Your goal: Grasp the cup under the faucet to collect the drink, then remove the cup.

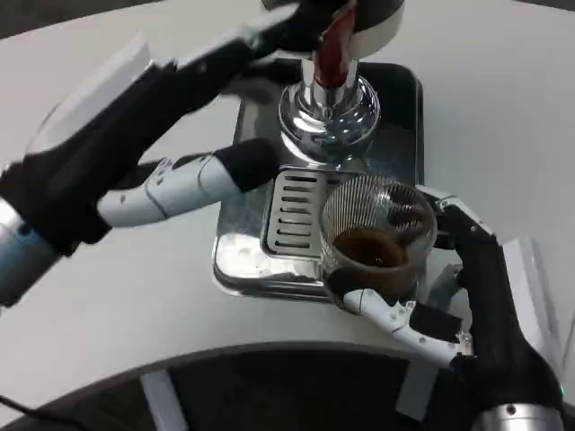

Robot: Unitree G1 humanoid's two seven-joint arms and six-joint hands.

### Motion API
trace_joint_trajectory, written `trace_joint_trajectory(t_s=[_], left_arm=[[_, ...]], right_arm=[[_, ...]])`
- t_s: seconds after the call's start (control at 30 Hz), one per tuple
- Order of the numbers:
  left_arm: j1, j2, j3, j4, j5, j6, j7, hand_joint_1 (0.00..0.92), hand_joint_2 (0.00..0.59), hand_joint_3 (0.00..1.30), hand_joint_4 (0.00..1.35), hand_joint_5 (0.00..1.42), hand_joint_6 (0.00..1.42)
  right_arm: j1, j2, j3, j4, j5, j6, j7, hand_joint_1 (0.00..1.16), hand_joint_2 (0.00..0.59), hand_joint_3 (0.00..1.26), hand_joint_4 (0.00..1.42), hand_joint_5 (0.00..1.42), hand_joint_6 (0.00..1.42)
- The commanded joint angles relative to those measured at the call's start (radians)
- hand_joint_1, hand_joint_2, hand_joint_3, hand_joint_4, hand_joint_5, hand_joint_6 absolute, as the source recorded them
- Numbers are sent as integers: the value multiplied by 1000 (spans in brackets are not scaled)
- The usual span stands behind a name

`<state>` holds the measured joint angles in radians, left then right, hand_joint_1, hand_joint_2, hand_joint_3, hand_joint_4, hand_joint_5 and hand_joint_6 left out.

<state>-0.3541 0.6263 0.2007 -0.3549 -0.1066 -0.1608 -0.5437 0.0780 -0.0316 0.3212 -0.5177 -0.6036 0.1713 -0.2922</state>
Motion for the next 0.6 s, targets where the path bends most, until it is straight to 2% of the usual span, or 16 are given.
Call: trace_joint_trajectory(t_s=[0.03,0.33,0.6], left_arm=[[154,7,66,-50,25,-2,20,0,97,147,138,206,296],[296,-8,156,-80,31,-25,52,0,98,147,131,198,288],[380,-8,185,-101,67,-42,64,0,97,147,118,179,275]], right_arm=[[27,6,16,-60,-11,-59,10,824,244,686,782,959,1168],[70,3,38,-77,-29,-78,36,824,244,694,794,962,1184],[81,10,42,-99,-34,-80,49,824,244,706,794,973,1185]])
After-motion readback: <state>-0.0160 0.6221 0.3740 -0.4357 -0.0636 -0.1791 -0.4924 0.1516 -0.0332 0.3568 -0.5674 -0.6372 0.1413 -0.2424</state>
